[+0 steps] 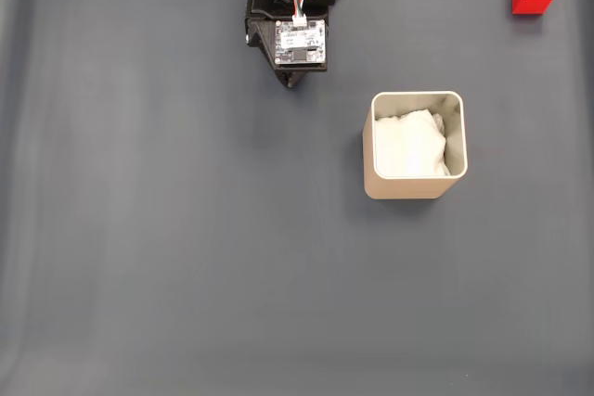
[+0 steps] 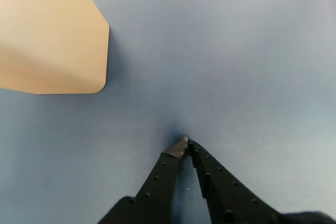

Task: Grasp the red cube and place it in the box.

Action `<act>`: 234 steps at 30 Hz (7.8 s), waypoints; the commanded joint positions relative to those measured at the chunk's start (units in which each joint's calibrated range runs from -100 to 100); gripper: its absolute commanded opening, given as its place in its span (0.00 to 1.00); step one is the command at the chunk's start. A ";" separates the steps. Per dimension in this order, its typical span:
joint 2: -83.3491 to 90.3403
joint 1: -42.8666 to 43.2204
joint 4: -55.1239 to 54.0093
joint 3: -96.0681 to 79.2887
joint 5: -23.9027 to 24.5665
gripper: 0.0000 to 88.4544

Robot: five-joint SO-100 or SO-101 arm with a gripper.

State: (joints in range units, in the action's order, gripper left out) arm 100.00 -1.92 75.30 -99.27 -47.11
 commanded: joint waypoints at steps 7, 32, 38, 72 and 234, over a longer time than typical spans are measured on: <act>0.00 0.32 0.98 -0.55 0.34 0.02; 0.00 -0.18 0.57 -0.55 1.17 0.00; 0.00 -0.53 0.49 -0.55 1.51 0.00; -16.01 1.10 -25.78 23.15 4.88 0.00; -80.66 65.85 -6.24 85.23 -6.45 0.32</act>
State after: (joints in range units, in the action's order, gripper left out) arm 16.36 63.40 70.27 -14.03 -53.89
